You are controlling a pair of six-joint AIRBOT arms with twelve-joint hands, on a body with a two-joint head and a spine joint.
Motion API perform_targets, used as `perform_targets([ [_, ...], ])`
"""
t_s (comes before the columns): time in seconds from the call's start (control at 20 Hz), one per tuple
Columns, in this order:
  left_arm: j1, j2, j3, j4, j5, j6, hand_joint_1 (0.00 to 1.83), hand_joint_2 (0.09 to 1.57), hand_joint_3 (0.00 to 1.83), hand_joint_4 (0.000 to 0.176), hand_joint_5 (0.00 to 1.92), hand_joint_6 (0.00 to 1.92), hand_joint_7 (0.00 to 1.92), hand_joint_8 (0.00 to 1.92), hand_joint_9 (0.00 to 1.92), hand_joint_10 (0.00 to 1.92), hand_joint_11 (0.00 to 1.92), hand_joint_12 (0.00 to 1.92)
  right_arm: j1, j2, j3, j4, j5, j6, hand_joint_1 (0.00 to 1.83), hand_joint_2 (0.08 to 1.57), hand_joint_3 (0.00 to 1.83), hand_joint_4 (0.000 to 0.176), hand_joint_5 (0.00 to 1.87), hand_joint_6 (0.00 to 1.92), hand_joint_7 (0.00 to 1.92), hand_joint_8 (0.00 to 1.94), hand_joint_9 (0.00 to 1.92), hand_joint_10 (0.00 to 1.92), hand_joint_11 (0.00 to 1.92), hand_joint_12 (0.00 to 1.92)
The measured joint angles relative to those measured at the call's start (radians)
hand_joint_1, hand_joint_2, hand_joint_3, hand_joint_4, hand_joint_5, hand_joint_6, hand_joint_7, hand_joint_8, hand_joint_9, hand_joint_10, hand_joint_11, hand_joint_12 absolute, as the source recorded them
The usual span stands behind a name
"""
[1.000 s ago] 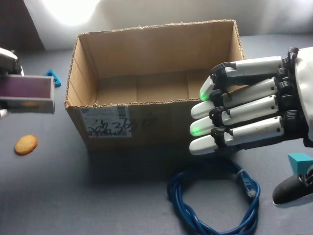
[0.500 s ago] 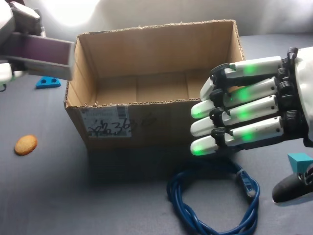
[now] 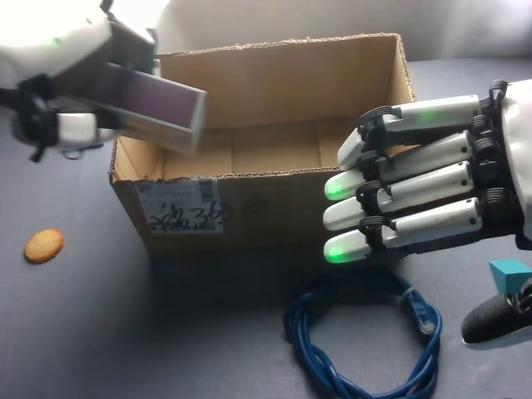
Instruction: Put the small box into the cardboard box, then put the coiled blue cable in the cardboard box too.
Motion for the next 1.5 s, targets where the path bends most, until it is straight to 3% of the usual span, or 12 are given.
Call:
perform_targets([
  [0.3, -0.016, -0.089, 0.024, 0.046, 0.004, -0.056, 1.35, 1.19, 0.0, 0.0, 0.84, 0.94, 0.84, 1.32, 0.71, 1.52, 0.53, 1.31, 0.0, 0.0, 0.0, 0.0, 0.0, -0.002, 0.73, 1.0, 0.0, 0.0, 0.44, 0.0, 0.5, 0.0, 0.47, 0.0, 0.01, 1.03],
  [0.65, -0.025, -0.095, 0.038, 0.058, 0.002, -0.067, 1.36, 1.17, 0.0, 0.0, 0.87, 0.92, 0.88, 1.25, 0.74, 1.47, 0.55, 1.28, 0.0, 0.0, 0.0, 0.004, 0.0, -0.032, 0.68, 1.0, 0.0, 0.0, 0.42, 0.01, 0.48, 0.01, 0.47, 0.01, 0.02, 1.06],
  [0.75, -0.024, -0.095, 0.039, 0.058, 0.003, -0.069, 1.35, 1.19, 0.0, 0.0, 0.83, 1.03, 0.87, 1.24, 0.72, 1.48, 0.5, 1.21, 0.0, 0.0, 0.0, 0.014, 0.0, -0.031, 0.68, 1.02, 0.0, 0.0, 0.43, 0.01, 0.46, 0.0, 0.44, 0.0, 0.0, 1.04],
  [0.8, -0.024, -0.097, 0.039, 0.057, 0.002, -0.072, 1.24, 1.19, 0.0, 0.0, 0.73, 1.24, 0.93, 1.17, 0.7, 0.91, 0.42, 1.08, -0.002, 0.0, 0.0, 0.019, 0.0, -0.027, 0.66, 1.02, 0.0, 0.0, 0.42, 0.0, 0.46, 0.0, 0.43, 0.0, 0.0, 1.03],
  [0.85, -0.025, -0.099, 0.039, 0.057, 0.002, -0.072, 1.17, 1.19, 0.0, 0.0, 0.56, 0.51, 0.77, 0.5, 0.68, 0.46, 0.35, 0.92, -0.005, 0.0, 0.0, 0.021, -0.001, -0.018, 0.69, 1.0, 0.0, 0.0, 0.45, 0.0, 0.5, 0.0, 0.46, 0.01, 0.04, 1.02],
  [0.9, -0.024, -0.099, 0.039, 0.058, 0.002, -0.073, 1.14, 1.19, 0.0, 0.0, 0.53, 0.17, 0.73, 0.18, 0.67, 0.21, 0.28, 0.84, -0.006, 0.0, -0.003, 0.019, -0.002, -0.01, 0.7, 1.0, 0.0, 0.0, 0.44, 0.0, 0.49, 0.0, 0.46, 0.0, 0.04, 1.01],
  [0.95, -0.024, -0.099, 0.039, 0.057, 0.001, -0.074, 1.1, 1.19, 0.0, 0.0, 0.49, 0.05, 0.64, 0.05, 0.6, 0.08, 0.21, 0.79, -0.006, 0.003, -0.006, 0.016, -0.003, 0.002, 0.69, 1.0, 0.0, 0.0, 0.44, 0.0, 0.49, 0.0, 0.47, 0.01, 0.04, 1.01],
  [1.15, -0.024, -0.099, 0.039, 0.055, -0.003, -0.074, 0.92, 1.2, 0.0, 0.0, 0.3, 0.0, 0.38, 0.0, 0.38, 0.0, 0.02, 0.76, -0.012, 0.016, -0.019, 0.016, -0.007, 0.069, 0.67, 1.02, 0.0, 0.0, 0.43, 0.0, 0.47, 0.0, 0.44, 0.0, 0.01, 1.03],
  [1.25, -0.024, -0.098, 0.039, 0.055, -0.004, -0.074, 0.83, 1.16, 0.0, 0.0, 0.24, 0.0, 0.31, 0.0, 0.3, 0.0, 0.0, 0.64, -0.018, 0.027, -0.029, 0.015, -0.012, 0.114, 0.73, 0.99, 0.0, 0.0, 0.47, 0.01, 0.49, 0.01, 0.46, 0.01, 0.04, 1.03],
  [1.3, -0.021, -0.098, 0.039, 0.056, -0.007, -0.075, 0.72, 1.17, 0.0, 0.0, 0.19, 0.0, 0.25, 0.0, 0.25, 0.0, 0.0, 0.57, -0.018, 0.034, -0.035, 0.01, -0.016, 0.14, 0.71, 1.0, 0.0, 0.0, 0.44, 0.0, 0.47, 0.0, 0.44, 0.0, 0.02, 1.02],
  [1.5, 0.0, -0.066, 0.039, 0.057, -0.004, -0.078, 0.61, 1.1, 0.0, 0.0, 0.15, 0.0, 0.15, 0.0, 0.14, 0.0, 0.0, 0.34, -0.018, 0.048, -0.042, -0.015, -0.036, 0.167, 0.65, 1.01, 0.0, 0.0, 0.41, 0.0, 0.46, 0.0, 0.44, 0.0, 0.02, 1.02],
])
